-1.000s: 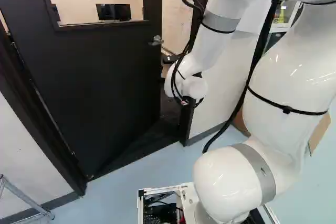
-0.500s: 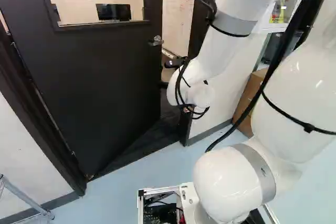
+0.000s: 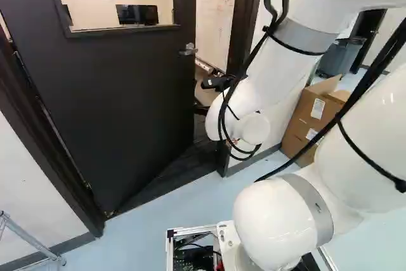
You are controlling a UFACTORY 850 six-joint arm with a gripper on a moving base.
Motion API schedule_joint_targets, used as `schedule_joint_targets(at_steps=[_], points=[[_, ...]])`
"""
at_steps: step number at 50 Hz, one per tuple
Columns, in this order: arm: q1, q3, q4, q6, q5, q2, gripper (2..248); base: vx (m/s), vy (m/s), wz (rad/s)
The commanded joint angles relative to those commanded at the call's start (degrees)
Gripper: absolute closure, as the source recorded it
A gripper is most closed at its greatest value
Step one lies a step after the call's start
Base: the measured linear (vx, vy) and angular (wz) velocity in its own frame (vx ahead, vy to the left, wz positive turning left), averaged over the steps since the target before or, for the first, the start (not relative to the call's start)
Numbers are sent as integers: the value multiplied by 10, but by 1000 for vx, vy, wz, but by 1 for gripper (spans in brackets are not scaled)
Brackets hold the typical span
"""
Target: Open the door and move inside
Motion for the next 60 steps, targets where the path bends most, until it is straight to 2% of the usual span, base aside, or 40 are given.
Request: schedule_joint_targets(at_steps=[60], points=[[0,4,0,0,0,4,3,23,3,-16]])
